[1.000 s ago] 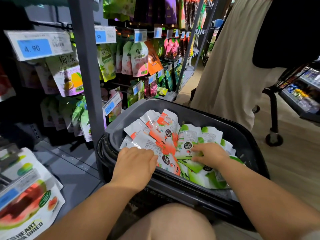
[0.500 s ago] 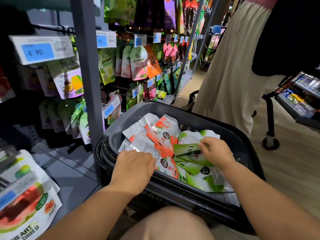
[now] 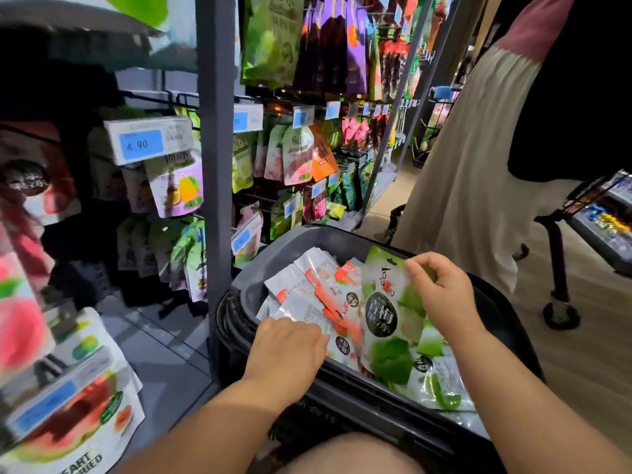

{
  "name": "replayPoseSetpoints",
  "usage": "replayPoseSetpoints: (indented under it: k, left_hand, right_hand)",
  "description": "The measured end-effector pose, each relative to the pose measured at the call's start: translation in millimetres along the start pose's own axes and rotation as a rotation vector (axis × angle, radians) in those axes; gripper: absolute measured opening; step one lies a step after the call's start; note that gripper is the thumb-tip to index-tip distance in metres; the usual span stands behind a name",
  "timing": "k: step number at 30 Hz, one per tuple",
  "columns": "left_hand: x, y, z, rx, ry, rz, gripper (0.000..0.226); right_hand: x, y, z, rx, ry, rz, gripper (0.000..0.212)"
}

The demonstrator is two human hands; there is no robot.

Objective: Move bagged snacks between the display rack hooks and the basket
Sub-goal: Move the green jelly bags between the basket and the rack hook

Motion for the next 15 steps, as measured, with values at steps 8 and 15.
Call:
replayPoseSetpoints:
  k: [8,15]
  left_hand:
    - [8.0,10.5,-7.1,-0.429,0.109,0.177,0.059]
    - [20.5,28.4,13.2,-1.237,0.113,0.16,0.08]
  right_hand:
    - [5.8,42.9,-18.5,0.279,0.214,0.014,0.027]
    - [28.8,78.2,-49.4,0.523,0.335,0.006,0.019]
Point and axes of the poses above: each hand's wrist, its own x-axis towards the middle knuckle, its own z-axis out of the back of the hand, y = z × x, the point moved 3 cm from there along x, towards the middle knuckle, and after that the axes turned 14 degrees about x, right-handed, at the moved point
